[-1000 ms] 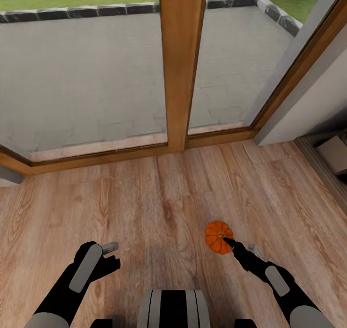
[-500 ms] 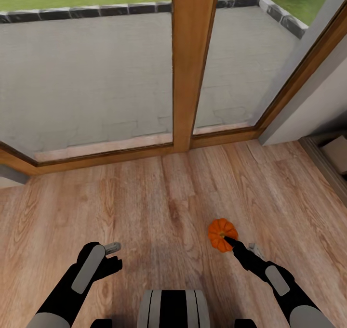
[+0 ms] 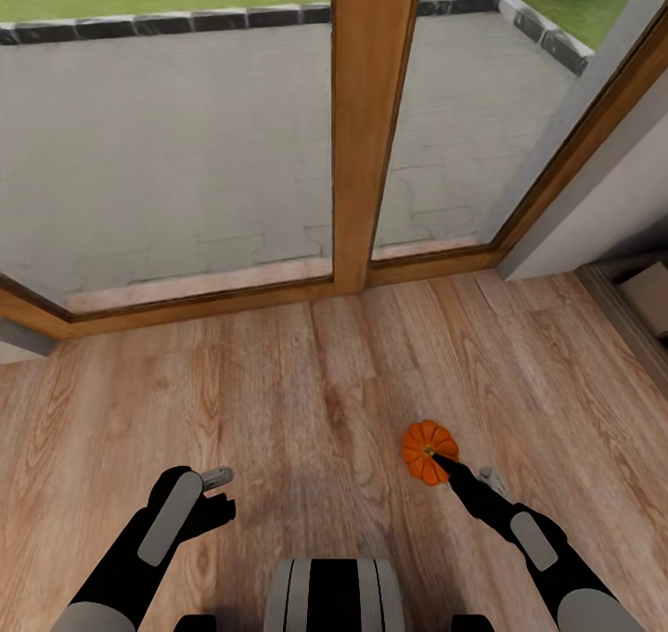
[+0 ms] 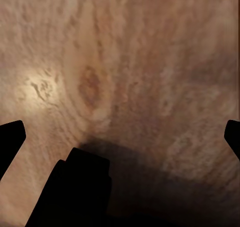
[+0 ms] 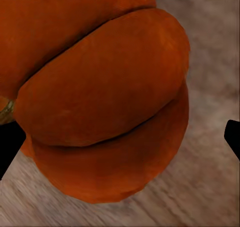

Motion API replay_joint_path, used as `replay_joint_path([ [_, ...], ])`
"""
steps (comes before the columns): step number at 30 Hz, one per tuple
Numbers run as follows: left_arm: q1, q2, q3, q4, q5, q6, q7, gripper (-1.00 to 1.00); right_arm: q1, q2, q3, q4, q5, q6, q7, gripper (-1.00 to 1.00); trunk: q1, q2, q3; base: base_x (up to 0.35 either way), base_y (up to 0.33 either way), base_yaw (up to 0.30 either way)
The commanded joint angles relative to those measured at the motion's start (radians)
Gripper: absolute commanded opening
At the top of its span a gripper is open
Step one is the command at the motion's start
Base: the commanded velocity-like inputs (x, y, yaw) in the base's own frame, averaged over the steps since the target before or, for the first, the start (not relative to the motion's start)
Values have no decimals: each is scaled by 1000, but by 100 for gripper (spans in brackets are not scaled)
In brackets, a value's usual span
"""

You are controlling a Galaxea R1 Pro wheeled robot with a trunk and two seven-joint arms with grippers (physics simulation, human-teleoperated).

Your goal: Place each of the two pumpkins and all three candles from the living room inside a cabinet in the living room (use any cabinet), then make sure every cabinet is closed, and position the cauldron so it is next to a table in the living room.

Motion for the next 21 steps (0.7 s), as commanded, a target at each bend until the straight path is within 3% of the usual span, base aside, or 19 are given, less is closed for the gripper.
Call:
replay_joint_path([
  [1, -1, 1, -3, -1, 10, 1, 10, 100, 0, 1, -3, 2, 16, 1, -50, 100, 0, 0, -1, 20, 0, 0],
  [20, -1, 1, -5, -1, 10, 1, 9, 100, 0, 1, 3, 1, 16, -4, -50, 100, 0, 0, -1, 25, 46, 0],
  [21, -1, 0, -5, -1, 10, 1, 9, 100, 0, 1, 3, 1, 16, -4, -50, -100, 0, 0, -1, 2, 3, 0],
])
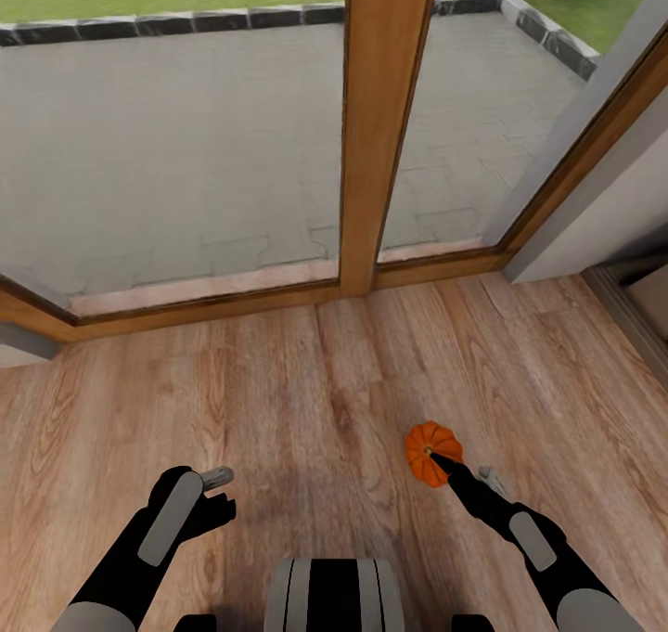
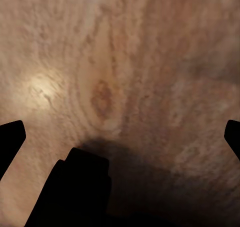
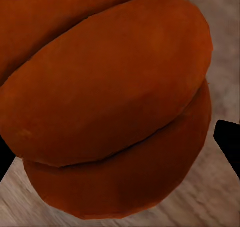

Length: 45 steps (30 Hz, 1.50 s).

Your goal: Place each of the two pumpkins and all three candles from the living room inside a cabinet in the living room (use any cabinet), then make sure every cabinet is closed, and position the cauldron so it is next to a table in the living room.

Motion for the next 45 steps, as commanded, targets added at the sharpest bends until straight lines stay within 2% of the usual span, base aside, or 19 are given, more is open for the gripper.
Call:
replay_joint_path([
  [1, 0, 1, -3, -1, 10, 1, 10, 100, 0, 1, -4, 1, 13, 4, -68, -100, 0, 0, -1, 1, 2, 0],
  [39, 0, 0, -3, -1, 11, 1, 12, 100, 0, 1, -3, 1, 12, 4, -68, -100, 0, 0, -1, 0, 0, 0],
  [42, 0, 0, -3, -1, 11, 1, 12, 100, 0, 1, -3, 1, 13, 4, -68, -100, -1, 1, 11, 0, 0, 0],
  [45, 0, 0, -3, -1, 11, 1, 12, 100, 0, 1, -3, 1, 13, 4, -67, -100, -1, 1, 11, 0, 0, 0],
])
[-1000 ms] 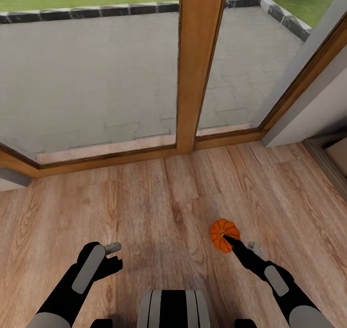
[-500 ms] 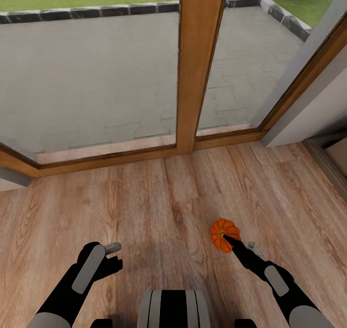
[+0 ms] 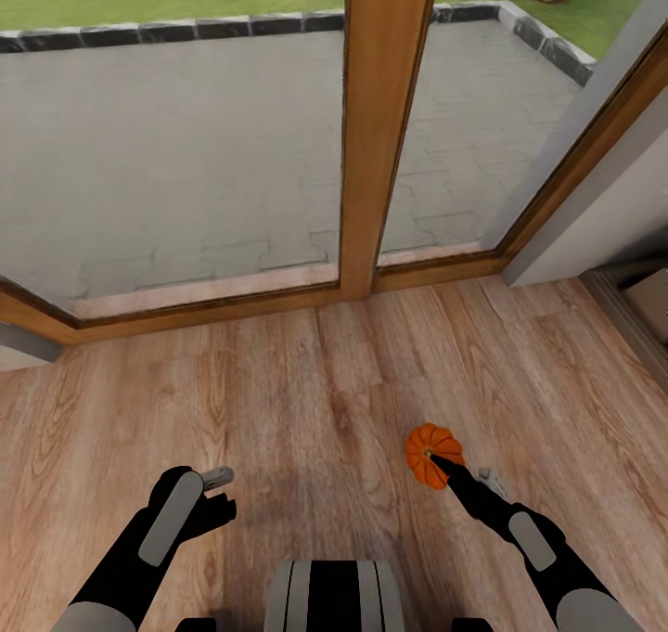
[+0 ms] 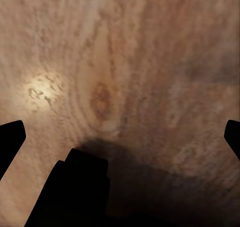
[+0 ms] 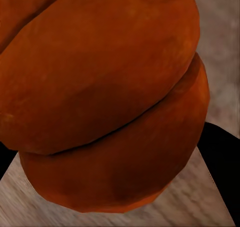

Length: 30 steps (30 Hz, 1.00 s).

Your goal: Place each of the two pumpkins and all three candles from the living room inside a cabinet in the living room (use any cabinet), then make sure every cabinet is closed, and position the cauldron so it is next to a table in the living room.

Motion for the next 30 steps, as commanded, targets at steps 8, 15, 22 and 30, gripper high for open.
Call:
replay_joint_path([
  [8, 0, 1, -3, -1, 10, 1, 11, 100, 0, 0, -8, 1, 10, 4, -32, -100, -4, 2, 30, 0, 0, 0],
  [15, 0, 1, -3, -1, 10, 1, 11, 100, 0, -1, -12, 0, 2, 11, -31, -100, -7, 3, 57, 0, 0, 0],
  [22, 0, 2, -3, -2, 9, 1, 9, 100, 0, -2, -28, -17, -8, 166, 13, -100, -10, 5, 84, 0, 0, 0],
  [30, 0, 11, -1, -94, 19, 33, 3, 100, 4, -1, -31, -28, -6, 305, 182, -100, -13, 7, 115, 0, 0, 0],
])
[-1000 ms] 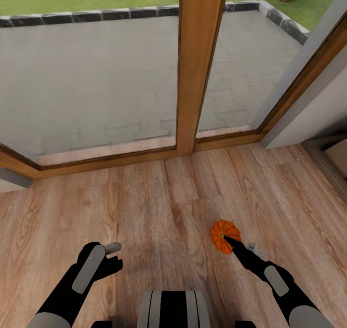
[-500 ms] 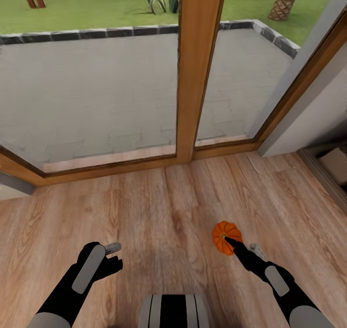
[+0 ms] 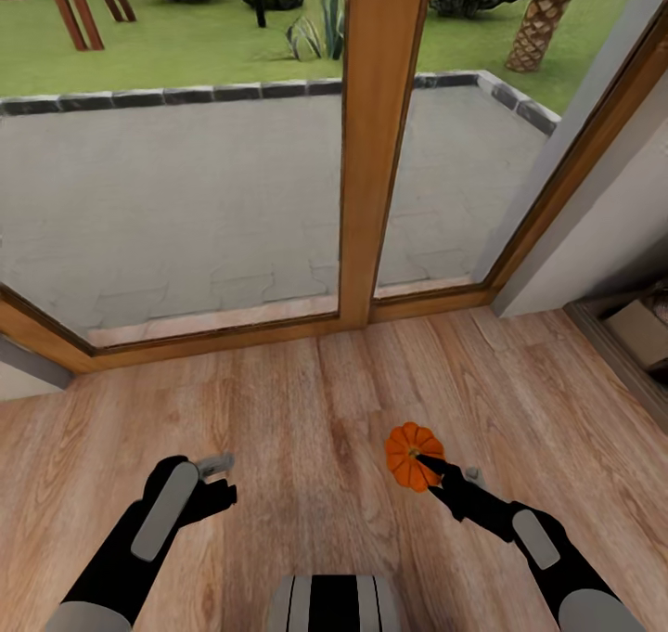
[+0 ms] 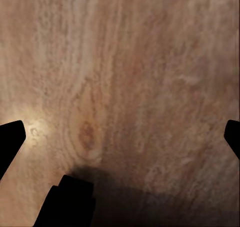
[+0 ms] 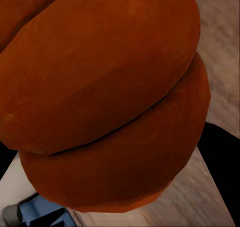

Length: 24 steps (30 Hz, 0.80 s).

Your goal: Place each of the two pumpkins and all three candles from the living room inside a cabinet in the living room (use any cabinet), then make sure every cabinet is closed, and position the cauldron so it is next to a table in the living room.

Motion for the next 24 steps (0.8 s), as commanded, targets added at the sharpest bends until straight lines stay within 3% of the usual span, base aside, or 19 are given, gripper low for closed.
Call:
replay_joint_path([
  [1, 0, 2, 0, -7, 10, 12, -5, 100, 0, 1, -4, 0, 0, 6, 5, -100, -1, 0, 3, 0, 0, 0],
  [6, 0, 9, 6, -30, 9, 46, -112, 100, 1, 0, -5, 0, 0, 7, 24, -100, -3, 1, 23, 0, 0, 0],
  [14, 0, 9, 6, -31, 9, 49, -122, 100, 2, 0, -9, 0, 0, 6, 26, -100, -6, 3, 54, 0, 0, 0],
  [15, 0, 9, 7, -31, 9, 49, -122, 100, 2, 0, -17, 0, 0, 6, 26, -100, -7, 3, 57, 0, 0, 0],
  [16, 0, 9, 5, -31, 9, 49, -122, 100, 2, 0, -54, 0, 0, 9, 23, -100, -7, 4, 61, 0, 0, 0],
  [24, 0, 7, 4, -31, 9, 47, -122, 100, 3, 1, -65, 0, 0, 7, 28, -100, -11, 5, 92, 0, 0, 0],
])
